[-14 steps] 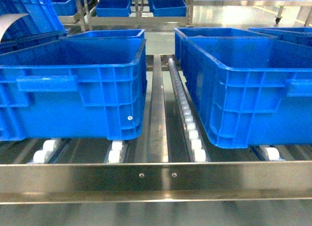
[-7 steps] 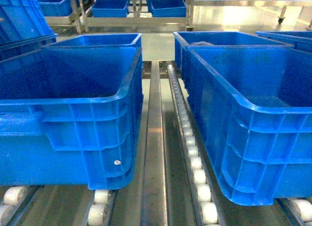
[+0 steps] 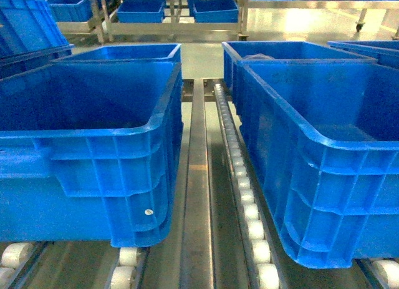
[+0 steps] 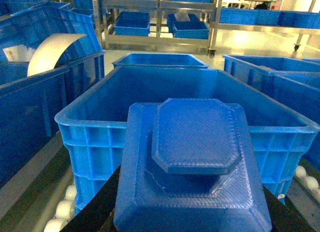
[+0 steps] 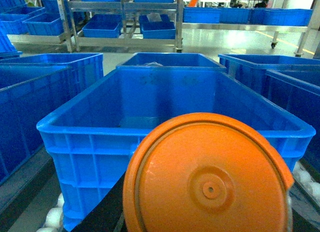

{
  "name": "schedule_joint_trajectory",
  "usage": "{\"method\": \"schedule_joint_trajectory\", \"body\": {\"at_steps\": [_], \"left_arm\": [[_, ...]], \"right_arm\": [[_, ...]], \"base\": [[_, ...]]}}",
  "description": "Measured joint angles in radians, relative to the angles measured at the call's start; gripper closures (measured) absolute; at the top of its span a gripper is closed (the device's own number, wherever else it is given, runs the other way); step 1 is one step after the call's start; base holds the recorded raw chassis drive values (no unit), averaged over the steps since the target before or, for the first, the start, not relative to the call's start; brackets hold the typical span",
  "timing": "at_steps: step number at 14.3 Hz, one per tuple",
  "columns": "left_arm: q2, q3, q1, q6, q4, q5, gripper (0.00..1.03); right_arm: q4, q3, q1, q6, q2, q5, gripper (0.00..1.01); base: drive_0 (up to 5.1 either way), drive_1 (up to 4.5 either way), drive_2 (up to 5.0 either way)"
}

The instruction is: Sort blue parts and orange caps into right shelf containers

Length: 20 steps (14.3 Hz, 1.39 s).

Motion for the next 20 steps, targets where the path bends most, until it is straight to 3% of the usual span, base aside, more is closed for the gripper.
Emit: {"method": "schedule_joint_trajectory", "body": {"at_steps": [20], "left_arm": [[0.0,0.0,0.0,0.0,0.0,0.0,0.62]], "right_arm": [[0.0,0.0,0.0,0.0,0.0,0.0,0.58]], "base": [[0.0,0.0,0.0]]}}
